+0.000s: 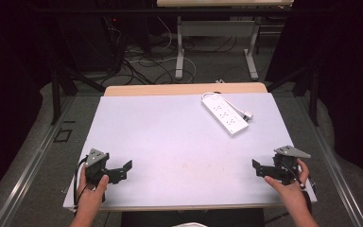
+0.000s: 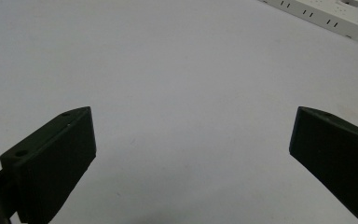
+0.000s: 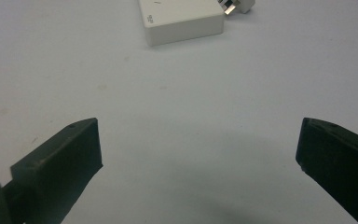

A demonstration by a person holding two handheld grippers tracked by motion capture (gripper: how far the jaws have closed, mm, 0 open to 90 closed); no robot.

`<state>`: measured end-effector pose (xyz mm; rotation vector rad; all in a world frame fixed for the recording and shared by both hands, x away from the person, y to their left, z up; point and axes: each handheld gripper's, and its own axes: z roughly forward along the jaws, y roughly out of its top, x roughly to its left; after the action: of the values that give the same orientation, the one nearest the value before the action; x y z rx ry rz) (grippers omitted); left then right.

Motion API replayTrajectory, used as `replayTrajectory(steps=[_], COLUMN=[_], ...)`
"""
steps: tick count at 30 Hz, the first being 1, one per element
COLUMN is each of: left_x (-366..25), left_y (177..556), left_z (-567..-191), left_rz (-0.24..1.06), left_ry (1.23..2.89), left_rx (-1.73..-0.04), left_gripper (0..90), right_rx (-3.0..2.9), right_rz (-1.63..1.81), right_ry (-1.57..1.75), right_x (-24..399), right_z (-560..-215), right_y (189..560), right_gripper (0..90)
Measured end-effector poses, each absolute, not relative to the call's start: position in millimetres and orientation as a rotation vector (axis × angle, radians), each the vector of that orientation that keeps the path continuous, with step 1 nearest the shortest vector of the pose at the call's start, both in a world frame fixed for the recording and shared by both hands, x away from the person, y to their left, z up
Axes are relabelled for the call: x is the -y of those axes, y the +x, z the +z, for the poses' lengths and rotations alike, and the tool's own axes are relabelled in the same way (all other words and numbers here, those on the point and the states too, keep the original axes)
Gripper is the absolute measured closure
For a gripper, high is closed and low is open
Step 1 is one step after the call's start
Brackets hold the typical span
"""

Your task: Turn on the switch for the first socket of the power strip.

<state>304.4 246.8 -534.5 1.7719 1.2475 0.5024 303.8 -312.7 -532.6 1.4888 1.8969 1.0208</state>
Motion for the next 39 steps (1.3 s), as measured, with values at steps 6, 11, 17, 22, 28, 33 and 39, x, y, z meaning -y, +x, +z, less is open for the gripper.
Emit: replayTrajectory(steps=[6, 11, 17, 22, 28, 33, 39], left_x=[-246, -244, -242, -242, -242, -244, -245], left_y=[304, 302, 304, 305, 303, 302, 302], left_z=[-535, -535, -537, -537, -537, -536, -537], left_rz=[0.501, 0.508, 0.518, 0.525, 0.525, 0.535, 0.538], left_ry=[1.782, 1.778, 1.801, 1.813, 1.814, 1.811, 1.798], left_rx=[-1.243, -1.238, -1.242, -1.248, -1.255, -1.259, -1.267], left_gripper=[0.6, 0.7, 0.9, 1.2, 1.2, 1.3, 1.5], right_rx=[-1.891, -1.903, -1.915, -1.927, -1.934, -1.951, -1.975], right_rz=[1.031, 1.017, 1.015, 1.012, 0.988, 0.982, 0.979], right_ry=[1.492, 1.471, 1.448, 1.443, 1.408, 1.403, 1.393], right_x=[311, 309, 304, 301, 295, 291, 287], right_z=[-530, -529, -523, -518, -508, -500, -494], right_y=[306, 308, 310, 315, 323, 329, 336], right_gripper=[0.0, 0.0, 0.0, 0.0, 0.8, 1.5, 3.1])
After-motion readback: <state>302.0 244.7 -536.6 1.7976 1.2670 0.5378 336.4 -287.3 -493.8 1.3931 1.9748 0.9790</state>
